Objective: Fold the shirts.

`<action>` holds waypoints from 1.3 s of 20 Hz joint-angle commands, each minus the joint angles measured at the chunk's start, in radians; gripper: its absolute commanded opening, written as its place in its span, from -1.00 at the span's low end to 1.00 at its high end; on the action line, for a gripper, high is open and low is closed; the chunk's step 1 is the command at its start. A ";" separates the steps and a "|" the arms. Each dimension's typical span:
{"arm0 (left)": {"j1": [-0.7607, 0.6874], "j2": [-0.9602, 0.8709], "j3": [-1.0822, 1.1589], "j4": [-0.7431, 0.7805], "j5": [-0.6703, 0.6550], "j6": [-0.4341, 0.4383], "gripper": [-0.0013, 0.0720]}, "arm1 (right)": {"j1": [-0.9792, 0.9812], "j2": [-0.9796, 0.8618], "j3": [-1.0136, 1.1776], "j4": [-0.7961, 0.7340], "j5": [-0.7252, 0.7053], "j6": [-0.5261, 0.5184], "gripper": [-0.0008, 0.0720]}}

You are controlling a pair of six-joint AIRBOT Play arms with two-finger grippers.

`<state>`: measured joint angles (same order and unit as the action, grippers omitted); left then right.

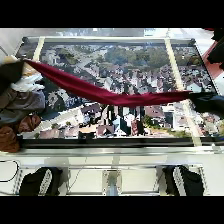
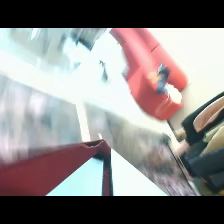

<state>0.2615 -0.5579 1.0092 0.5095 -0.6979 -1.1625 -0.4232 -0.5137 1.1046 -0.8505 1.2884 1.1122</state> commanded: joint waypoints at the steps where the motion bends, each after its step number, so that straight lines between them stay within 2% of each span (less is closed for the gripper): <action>1: 0.000 0.001 0.309 0.142 -0.057 0.055 -0.94 | 0.001 0.174 0.260 -0.071 -0.143 0.051 -0.93; 4: 0.000 0.000 0.483 0.231 -0.064 0.041 -0.94 | 0.001 0.172 0.414 -0.074 -0.283 0.022 -0.93; 6: 0.000 -0.007 0.524 0.318 -0.053 -0.016 -0.94 | 0.001 0.146 0.435 -0.092 -0.378 -0.010 -0.93; 7: 0.000 -0.019 0.524 0.382 -0.082 -0.076 -0.94 | 0.001 0.111 0.434 -0.088 -0.387 -0.010 -0.93; 10: 0.000 -0.141 0.518 0.573 -0.288 -0.238 -0.94 | 0.001 -0.085 0.421 -0.014 -0.308 -0.013 -0.93; 12: -0.005 -0.273 0.487 0.576 -0.380 -0.253 -0.94 | 0.008 -0.258 0.357 0.135 -0.281 -0.084 -0.93; 14: -0.040 -0.401 0.443 0.577 -0.389 -0.252 -0.94 | 0.059 -0.431 0.276 0.201 -0.274 -0.151 -0.93; 17: -0.146 -0.616 0.371 0.639 -0.299 -0.253 -0.94 | 0.180 -0.673 0.167 0.145 -0.344 -0.195 -0.93; 19: -0.220 -0.763 0.354 0.711 -0.182 -0.292 -0.94 | 0.261 -0.827 0.116 0.106 -0.467 -0.197 -0.93; 23: -0.302 -0.968 0.360 0.916 0.159 -0.570 -0.94 | 0.347 -1.036 0.100 0.105 -0.810 -0.197 -0.93; 26: -0.303 -1.022 0.367 1.067 0.338 -0.753 -0.94 | 0.349 -1.080 0.100 0.107 -1.035 -0.197 -0.93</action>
<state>-0.0196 -1.4990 1.3743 1.4059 -0.5735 -1.7203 -0.0994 -1.5139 1.2140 -0.7380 0.5049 0.9199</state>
